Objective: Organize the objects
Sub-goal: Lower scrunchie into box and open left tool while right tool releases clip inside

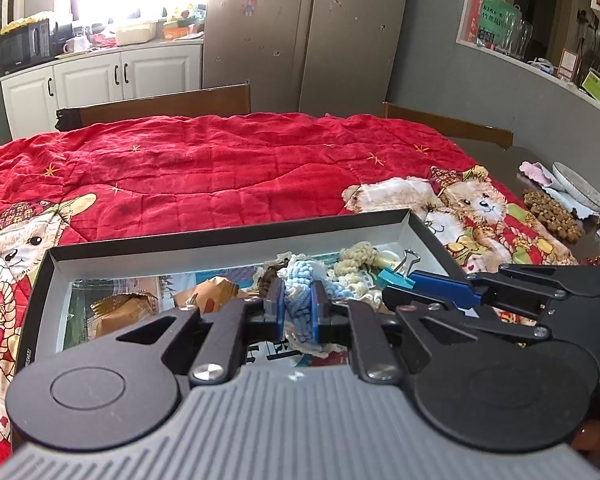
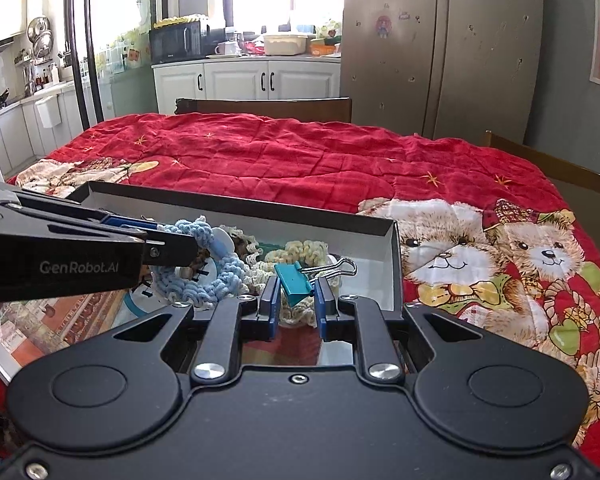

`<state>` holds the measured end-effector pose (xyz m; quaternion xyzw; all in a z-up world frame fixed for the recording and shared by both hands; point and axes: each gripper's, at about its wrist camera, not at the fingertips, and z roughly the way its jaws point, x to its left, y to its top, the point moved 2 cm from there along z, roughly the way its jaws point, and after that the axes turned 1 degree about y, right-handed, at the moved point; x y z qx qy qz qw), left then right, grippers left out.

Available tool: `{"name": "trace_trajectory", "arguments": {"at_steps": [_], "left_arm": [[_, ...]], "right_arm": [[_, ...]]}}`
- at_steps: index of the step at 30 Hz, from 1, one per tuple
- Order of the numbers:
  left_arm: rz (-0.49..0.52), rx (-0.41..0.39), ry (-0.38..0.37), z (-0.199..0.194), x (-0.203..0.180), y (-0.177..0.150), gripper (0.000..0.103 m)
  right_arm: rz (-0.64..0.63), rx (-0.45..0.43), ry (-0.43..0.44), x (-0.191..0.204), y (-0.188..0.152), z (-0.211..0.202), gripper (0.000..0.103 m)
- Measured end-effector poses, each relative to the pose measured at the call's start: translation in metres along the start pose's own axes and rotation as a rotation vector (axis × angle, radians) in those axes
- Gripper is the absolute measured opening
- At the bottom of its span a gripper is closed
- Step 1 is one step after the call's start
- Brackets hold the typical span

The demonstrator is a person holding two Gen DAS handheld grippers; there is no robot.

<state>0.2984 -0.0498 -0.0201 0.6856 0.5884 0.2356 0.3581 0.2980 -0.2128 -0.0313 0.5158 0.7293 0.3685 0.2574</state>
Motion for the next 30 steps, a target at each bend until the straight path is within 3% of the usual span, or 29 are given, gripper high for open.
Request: {"name": "trace_trajectory", "arguments": {"at_steps": [24, 30], "left_arm": [[0.029, 0.034, 0.036, 0.009, 0.003, -0.008, 0.02], [0.031, 0.038, 0.041, 0.009, 0.004, -0.009, 0.033]], "right_arm": [[0.018, 0.036, 0.003, -0.002, 0.001, 0.011, 0.018], [0.032, 0.038, 0.006, -0.003, 0.001, 0.011, 0.018]]}}
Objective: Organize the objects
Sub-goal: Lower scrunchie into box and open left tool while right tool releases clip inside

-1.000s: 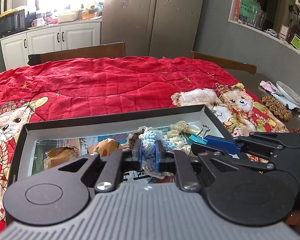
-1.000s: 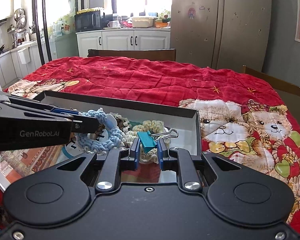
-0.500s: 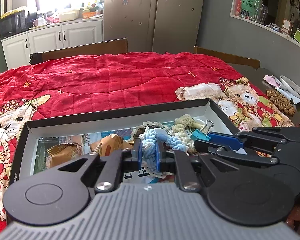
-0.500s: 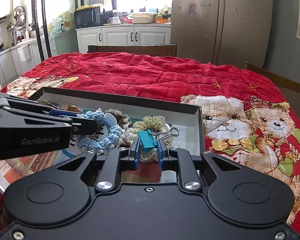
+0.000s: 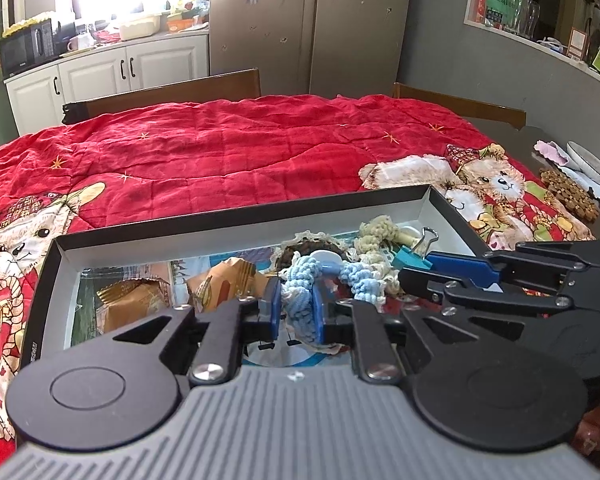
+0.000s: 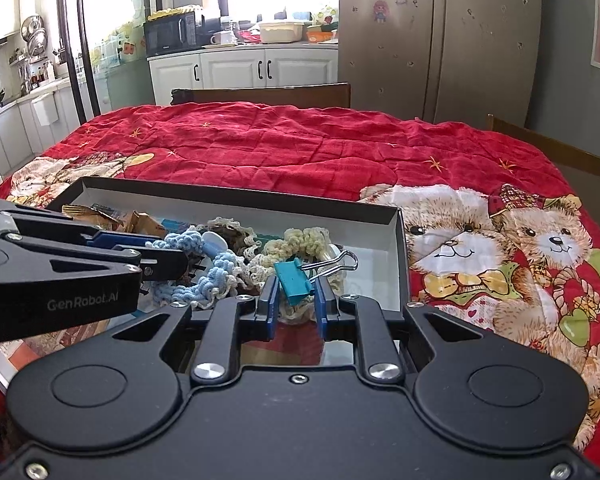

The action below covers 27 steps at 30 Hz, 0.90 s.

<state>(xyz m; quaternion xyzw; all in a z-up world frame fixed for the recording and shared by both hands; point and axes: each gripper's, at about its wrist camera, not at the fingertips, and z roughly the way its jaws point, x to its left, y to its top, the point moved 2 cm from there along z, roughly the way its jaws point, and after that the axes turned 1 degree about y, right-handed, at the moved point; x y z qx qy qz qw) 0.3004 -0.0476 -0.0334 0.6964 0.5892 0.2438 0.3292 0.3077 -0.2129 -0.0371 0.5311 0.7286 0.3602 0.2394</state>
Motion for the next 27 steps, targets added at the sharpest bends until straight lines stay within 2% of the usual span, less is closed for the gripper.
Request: {"name": "trace_trajectory", "arguments": {"at_steps": [2, 6, 17, 22, 25, 27], "left_arm": [[0.002, -0.002, 0.001, -0.001, 0.0, 0.0, 0.039], [0.002, -0.008, 0.001, -0.002, 0.0, 0.001, 0.039], [0.005, -0.014, 0.002, -0.006, -0.001, 0.001, 0.042], [0.007, -0.024, 0.002, -0.011, -0.002, 0.001, 0.045], [0.011, -0.031, 0.003, -0.013, -0.003, 0.001, 0.054], [0.013, -0.036, 0.006, -0.015, -0.003, 0.001, 0.055]], "right_arm": [[0.005, -0.002, -0.002, 0.0, 0.0, 0.0, 0.018], [0.011, -0.003, -0.005, -0.001, 0.0, -0.001, 0.02], [0.027, -0.011, -0.009, -0.003, 0.001, -0.004, 0.037], [0.031, -0.016, -0.011, -0.003, 0.001, -0.007, 0.038], [0.028, -0.015, -0.01, -0.001, 0.0, -0.008, 0.039], [0.024, -0.017, -0.013, 0.0, 0.0, -0.01, 0.04]]}}
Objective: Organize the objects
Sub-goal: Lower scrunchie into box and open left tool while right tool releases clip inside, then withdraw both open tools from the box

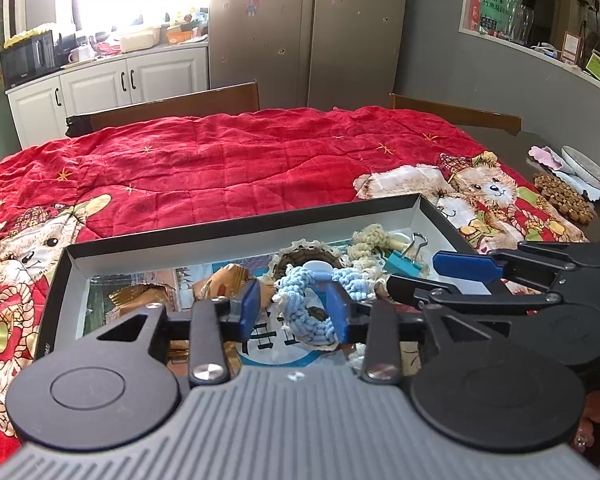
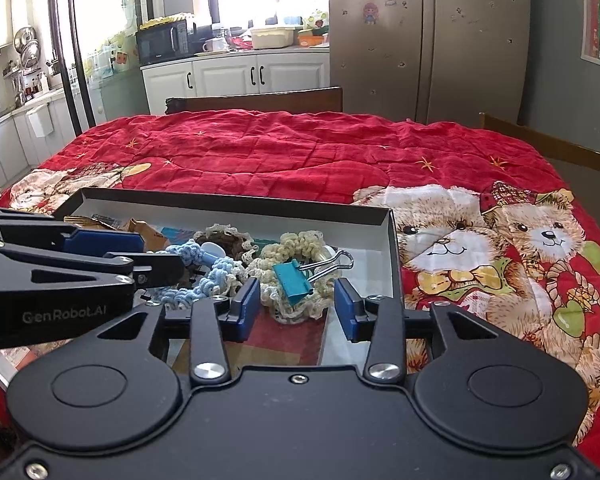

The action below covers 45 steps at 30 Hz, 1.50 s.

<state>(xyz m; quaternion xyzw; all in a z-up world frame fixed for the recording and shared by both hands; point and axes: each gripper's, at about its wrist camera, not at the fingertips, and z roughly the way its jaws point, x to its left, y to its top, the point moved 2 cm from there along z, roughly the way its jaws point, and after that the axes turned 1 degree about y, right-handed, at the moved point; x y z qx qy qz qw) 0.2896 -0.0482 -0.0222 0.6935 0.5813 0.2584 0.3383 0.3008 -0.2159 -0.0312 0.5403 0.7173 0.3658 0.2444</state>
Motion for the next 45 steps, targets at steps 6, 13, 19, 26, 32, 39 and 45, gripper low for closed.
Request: {"name": "trace_trajectory", "arguments": {"at_steps": [6, 13, 19, 26, 32, 39, 45], "left_arm": [[0.005, -0.006, 0.001, -0.004, -0.001, 0.0, 0.055], [0.011, -0.018, 0.009, -0.012, -0.001, 0.0, 0.058], [0.016, -0.027, 0.01, -0.018, -0.002, 0.0, 0.059], [0.026, -0.038, 0.005, -0.027, -0.004, 0.0, 0.06], [0.03, -0.045, 0.012, -0.032, -0.004, 0.001, 0.061], [0.037, -0.049, 0.023, -0.037, -0.003, 0.0, 0.062], [0.039, -0.052, 0.034, -0.044, 0.0, -0.001, 0.062]], "right_arm": [[-0.004, -0.002, 0.005, 0.001, 0.0, -0.005, 0.04], [-0.005, -0.012, 0.01, 0.003, 0.001, -0.012, 0.041], [-0.008, -0.014, 0.017, 0.003, 0.0, -0.018, 0.041], [-0.007, -0.025, 0.026, 0.003, 0.0, -0.027, 0.042], [-0.008, -0.036, 0.035, 0.003, 0.002, -0.035, 0.042], [-0.015, -0.047, 0.042, 0.007, 0.003, -0.043, 0.042], [-0.027, -0.059, 0.051, 0.011, 0.004, -0.052, 0.042]]}}
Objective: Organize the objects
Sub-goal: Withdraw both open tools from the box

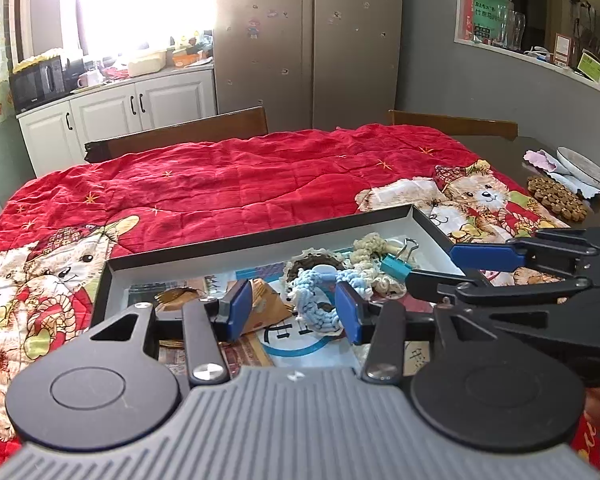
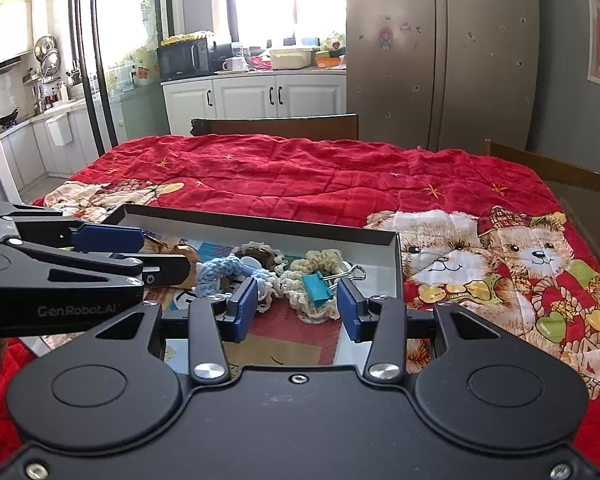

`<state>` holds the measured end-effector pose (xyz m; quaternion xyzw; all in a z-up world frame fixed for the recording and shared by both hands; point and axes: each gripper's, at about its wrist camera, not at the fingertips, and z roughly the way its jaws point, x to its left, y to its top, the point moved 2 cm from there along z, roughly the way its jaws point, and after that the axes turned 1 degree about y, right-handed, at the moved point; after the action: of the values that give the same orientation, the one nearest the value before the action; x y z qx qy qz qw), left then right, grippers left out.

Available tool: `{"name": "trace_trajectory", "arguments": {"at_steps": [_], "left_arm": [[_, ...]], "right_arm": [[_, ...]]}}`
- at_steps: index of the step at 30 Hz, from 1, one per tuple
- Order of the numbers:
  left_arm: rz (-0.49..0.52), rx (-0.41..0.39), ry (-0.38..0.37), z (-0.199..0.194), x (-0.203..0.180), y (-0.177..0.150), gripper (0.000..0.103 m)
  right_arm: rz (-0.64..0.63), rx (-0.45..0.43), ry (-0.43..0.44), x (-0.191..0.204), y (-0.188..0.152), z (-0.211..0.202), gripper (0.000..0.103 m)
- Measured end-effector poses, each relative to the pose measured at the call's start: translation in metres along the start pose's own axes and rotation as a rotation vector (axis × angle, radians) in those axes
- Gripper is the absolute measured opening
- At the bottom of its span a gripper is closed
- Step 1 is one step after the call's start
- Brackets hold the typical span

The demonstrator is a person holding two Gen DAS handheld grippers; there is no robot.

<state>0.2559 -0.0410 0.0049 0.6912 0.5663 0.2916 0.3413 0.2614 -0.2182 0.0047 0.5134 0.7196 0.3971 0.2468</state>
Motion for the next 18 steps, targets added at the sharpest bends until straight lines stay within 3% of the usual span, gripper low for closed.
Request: {"name": "trace_trajectory", "arguments": {"at_steps": [18], "left_arm": [[0.018, -0.046, -0.001, -0.039, 0.005, -0.008, 0.066]], "right_arm": [[-0.077, -0.018, 0.025, 0.024, -0.007, -0.036, 0.046]]}}
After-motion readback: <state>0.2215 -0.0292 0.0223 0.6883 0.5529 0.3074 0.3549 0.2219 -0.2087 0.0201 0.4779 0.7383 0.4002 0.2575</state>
